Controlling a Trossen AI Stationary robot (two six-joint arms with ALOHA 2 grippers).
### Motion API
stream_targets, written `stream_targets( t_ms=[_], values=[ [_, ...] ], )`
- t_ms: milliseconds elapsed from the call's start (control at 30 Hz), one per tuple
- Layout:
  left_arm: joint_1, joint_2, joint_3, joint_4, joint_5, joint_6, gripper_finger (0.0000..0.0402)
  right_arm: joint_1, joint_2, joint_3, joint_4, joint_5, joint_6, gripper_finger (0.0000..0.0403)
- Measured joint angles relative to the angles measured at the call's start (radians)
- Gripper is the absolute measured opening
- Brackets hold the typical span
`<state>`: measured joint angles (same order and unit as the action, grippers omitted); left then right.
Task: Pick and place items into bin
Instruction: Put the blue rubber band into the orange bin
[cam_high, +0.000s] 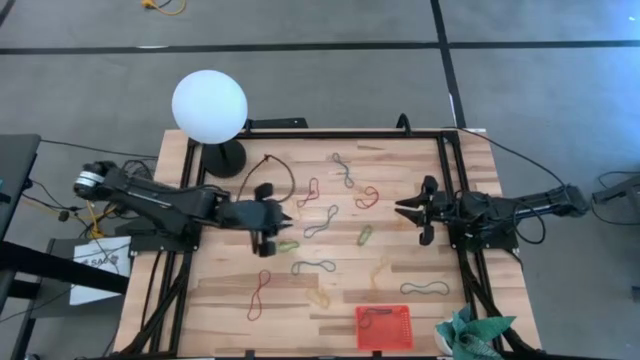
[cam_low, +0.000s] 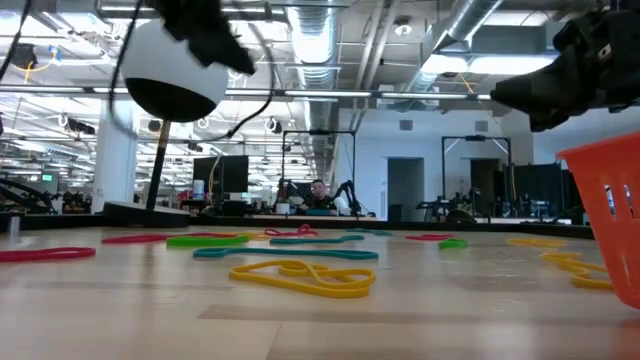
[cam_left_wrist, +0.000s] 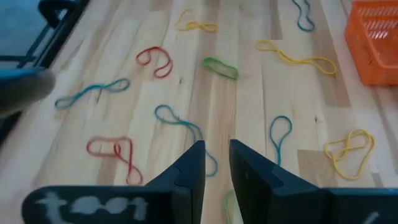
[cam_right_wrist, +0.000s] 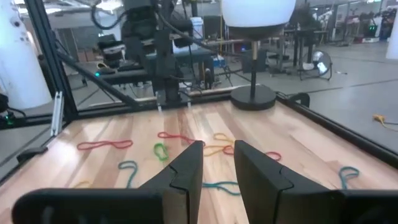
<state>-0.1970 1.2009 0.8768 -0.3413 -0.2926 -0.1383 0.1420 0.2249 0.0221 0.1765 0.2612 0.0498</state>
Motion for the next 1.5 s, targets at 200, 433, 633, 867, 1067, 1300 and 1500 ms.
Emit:
stream_targets(
  t_ms=[200, 433, 633, 867, 1067, 1300, 1500],
  values=[
    [0.038, -0.205, -0.282, 0.212, -0.024, -0.079, 0.0063, -0.042, 0.117, 0.002, 0.082, 0.094, -0.032, 0.0087],
    [0.11, -0.339, -0.44, 0.407, -0.036, -0.094, 0.0063, -0.156, 0.345, 0.131, 0.076, 0.076, 0.025, 0.0087],
    [0.141, -0.352, -0.432, 0.422, -0.035, -0.051, 0.0063, -0.235, 0.608, 0.329, -0.001, 0.078, 0.027, 0.0098],
    [0.158, -0.352, -0.432, 0.428, -0.098, -0.003, 0.0063, -0.345, 0.955, 0.523, -0.028, 0.019, 0.021, 0.0161],
    [0.161, -0.352, -0.431, 0.438, -0.094, -0.002, 0.0063, -0.433, 1.224, 0.669, -0.038, -0.011, 0.115, 0.0223],
    [0.16, -0.351, -0.431, 0.438, -0.08, 0.0, 0.0063, -0.45, 1.466, 0.787, -0.047, -0.021, 0.129, 0.0232],
    [0.16, -0.351, -0.431, 0.437, -0.08, 0.0, 0.0063, -0.45, 1.588, 0.883, -0.151, 0.037, 0.189, 0.0216]
  ],
)
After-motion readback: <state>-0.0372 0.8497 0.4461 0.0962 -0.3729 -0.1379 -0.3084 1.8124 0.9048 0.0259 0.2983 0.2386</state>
